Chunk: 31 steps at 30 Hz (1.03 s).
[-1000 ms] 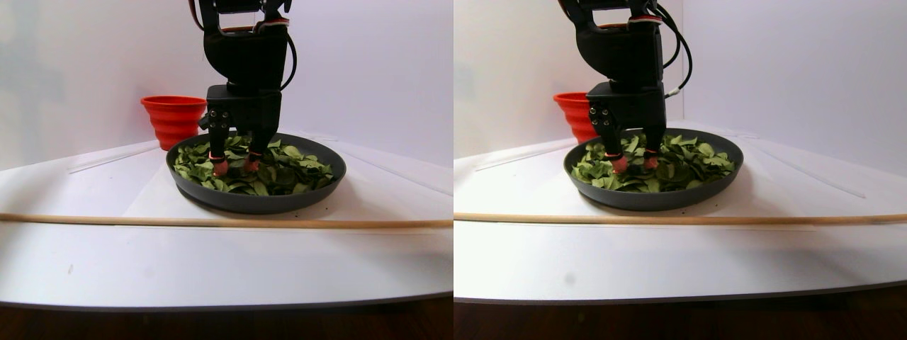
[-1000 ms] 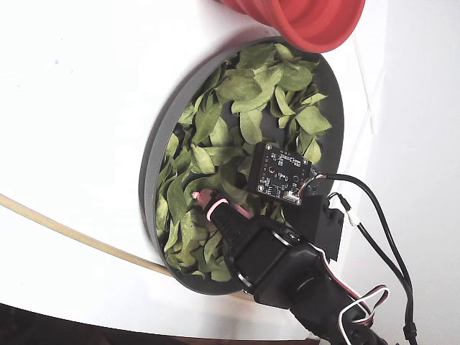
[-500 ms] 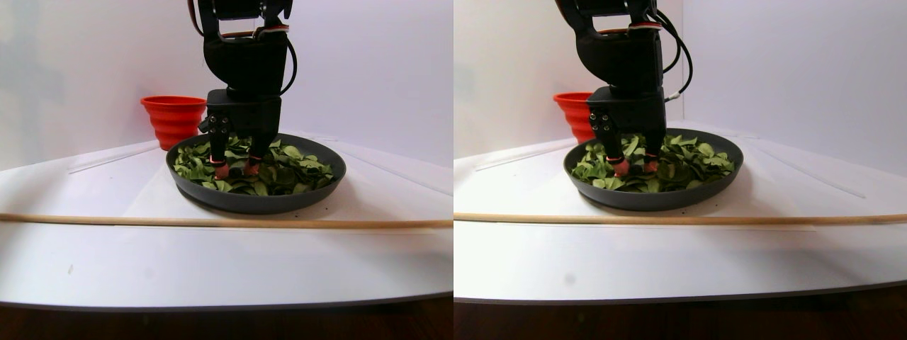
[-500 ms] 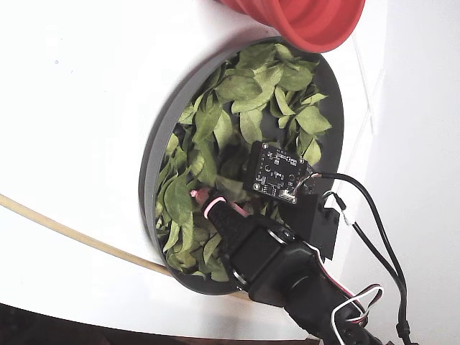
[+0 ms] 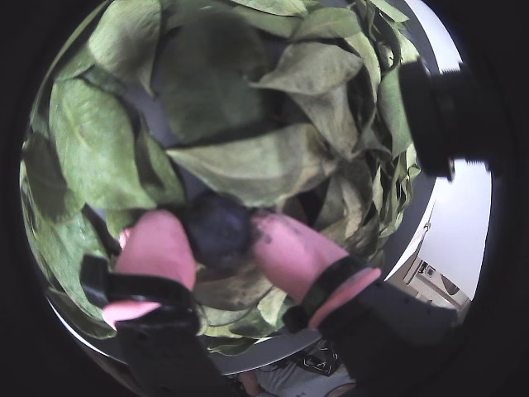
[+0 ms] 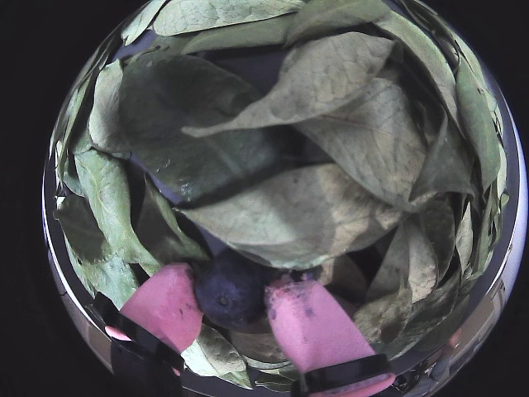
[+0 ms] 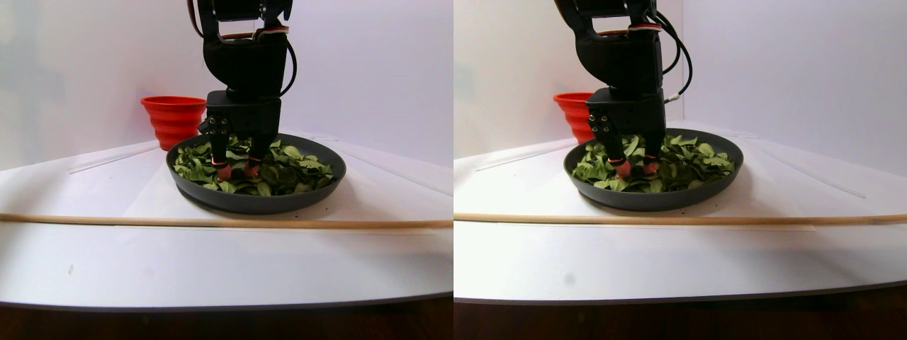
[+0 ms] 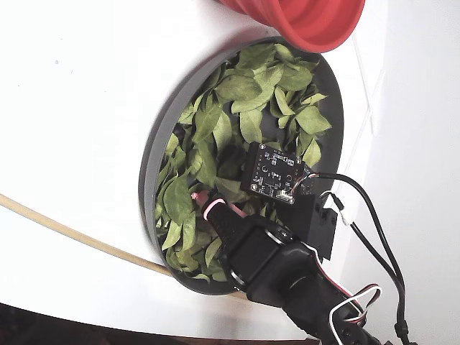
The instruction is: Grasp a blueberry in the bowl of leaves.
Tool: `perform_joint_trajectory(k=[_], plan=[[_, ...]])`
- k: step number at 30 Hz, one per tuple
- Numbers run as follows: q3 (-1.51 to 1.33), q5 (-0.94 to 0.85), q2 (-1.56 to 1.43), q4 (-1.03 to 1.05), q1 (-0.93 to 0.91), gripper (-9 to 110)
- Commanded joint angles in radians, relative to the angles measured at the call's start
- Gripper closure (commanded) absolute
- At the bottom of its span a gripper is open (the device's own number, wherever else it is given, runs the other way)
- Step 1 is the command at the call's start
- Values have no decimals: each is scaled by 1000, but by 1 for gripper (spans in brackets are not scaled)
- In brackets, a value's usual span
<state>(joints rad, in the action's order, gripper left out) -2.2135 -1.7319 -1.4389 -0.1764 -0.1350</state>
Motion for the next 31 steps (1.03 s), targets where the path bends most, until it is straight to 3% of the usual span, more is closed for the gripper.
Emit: perform_joint_trajectory(k=[1, 31], plan=[[35, 5, -21, -17, 3, 87], [8, -11, -222, 75, 38, 88]])
